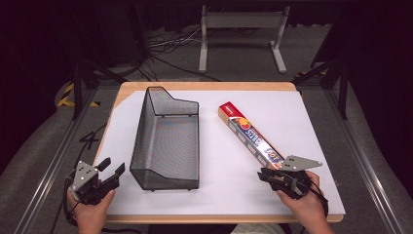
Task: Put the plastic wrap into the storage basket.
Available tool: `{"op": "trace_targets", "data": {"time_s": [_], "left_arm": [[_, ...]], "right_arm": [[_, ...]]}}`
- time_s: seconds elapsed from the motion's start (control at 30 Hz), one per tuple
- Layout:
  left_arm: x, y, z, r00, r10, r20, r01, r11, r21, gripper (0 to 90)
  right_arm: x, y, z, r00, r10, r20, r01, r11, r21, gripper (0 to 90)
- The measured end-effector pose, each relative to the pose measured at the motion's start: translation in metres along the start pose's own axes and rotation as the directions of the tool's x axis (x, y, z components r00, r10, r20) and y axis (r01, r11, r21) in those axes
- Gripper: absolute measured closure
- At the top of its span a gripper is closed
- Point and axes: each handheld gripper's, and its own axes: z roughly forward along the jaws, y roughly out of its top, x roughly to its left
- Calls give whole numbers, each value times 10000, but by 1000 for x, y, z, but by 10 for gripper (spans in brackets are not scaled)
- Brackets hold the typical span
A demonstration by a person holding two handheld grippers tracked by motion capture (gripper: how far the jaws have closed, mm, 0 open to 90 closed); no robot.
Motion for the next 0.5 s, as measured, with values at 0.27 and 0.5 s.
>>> {"op": "trace_targets", "data": {"time_s": [0.27,0.5], "left_arm": [[-1,1,2,10000,32,30,-32,10000,50,447],[0,0,2,10000,-65,-9,65,10000,44,447]], "right_arm": [[-7,12,-17,9932,886,-758,-970,9887,-1147,537],[-19,34,-22,9845,1664,-550,-1706,9819,-824,421]]}}
